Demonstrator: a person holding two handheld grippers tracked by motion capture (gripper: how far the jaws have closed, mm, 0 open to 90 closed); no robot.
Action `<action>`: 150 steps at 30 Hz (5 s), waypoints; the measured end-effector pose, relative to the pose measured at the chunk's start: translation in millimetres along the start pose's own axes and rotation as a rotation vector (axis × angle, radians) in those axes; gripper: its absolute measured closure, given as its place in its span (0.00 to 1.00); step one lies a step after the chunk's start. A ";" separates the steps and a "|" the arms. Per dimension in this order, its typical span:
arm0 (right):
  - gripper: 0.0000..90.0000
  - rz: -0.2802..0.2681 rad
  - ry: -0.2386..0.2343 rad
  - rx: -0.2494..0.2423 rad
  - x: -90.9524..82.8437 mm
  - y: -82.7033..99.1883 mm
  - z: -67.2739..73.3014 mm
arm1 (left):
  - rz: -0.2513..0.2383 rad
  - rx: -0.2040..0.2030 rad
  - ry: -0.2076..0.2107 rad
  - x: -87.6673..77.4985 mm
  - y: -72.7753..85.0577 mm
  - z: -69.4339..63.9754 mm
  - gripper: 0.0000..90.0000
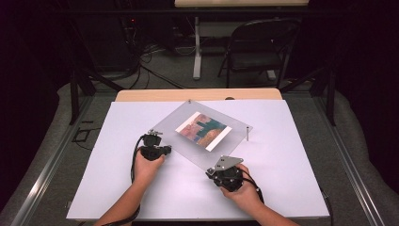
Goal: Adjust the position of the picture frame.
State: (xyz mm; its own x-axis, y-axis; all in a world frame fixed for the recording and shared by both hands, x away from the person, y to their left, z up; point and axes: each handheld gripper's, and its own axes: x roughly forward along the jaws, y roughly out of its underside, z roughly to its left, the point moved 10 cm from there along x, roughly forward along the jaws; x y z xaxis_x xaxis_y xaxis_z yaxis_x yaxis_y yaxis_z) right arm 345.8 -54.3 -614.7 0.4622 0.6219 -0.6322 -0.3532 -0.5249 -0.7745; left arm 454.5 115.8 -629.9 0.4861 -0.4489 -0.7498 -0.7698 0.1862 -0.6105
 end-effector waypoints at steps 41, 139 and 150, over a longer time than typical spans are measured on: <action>0.64 -0.079 0.175 0.137 -56.0 10.0 -45.6 | -0.130 0.067 0.121 -45.9 26.2 -43.0 0.63; 0.95 -0.041 0.123 0.281 -37.5 29.9 -94.9 | -0.096 0.113 0.125 -30.2 33.8 -47.7 0.93; 0.95 -0.038 0.129 0.296 -34.1 29.3 -100.1 | -0.107 0.103 0.125 -26.4 28.7 -45.6 0.93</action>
State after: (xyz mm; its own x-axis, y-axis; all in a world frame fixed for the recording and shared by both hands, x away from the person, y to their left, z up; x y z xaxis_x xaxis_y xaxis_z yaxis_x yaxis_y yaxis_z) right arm 401.1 -149.1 -613.6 0.5723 0.5492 -0.6090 -0.5457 -0.2993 -0.7827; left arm 400.8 93.2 -616.0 0.5025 -0.5748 -0.6458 -0.6673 0.2170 -0.7125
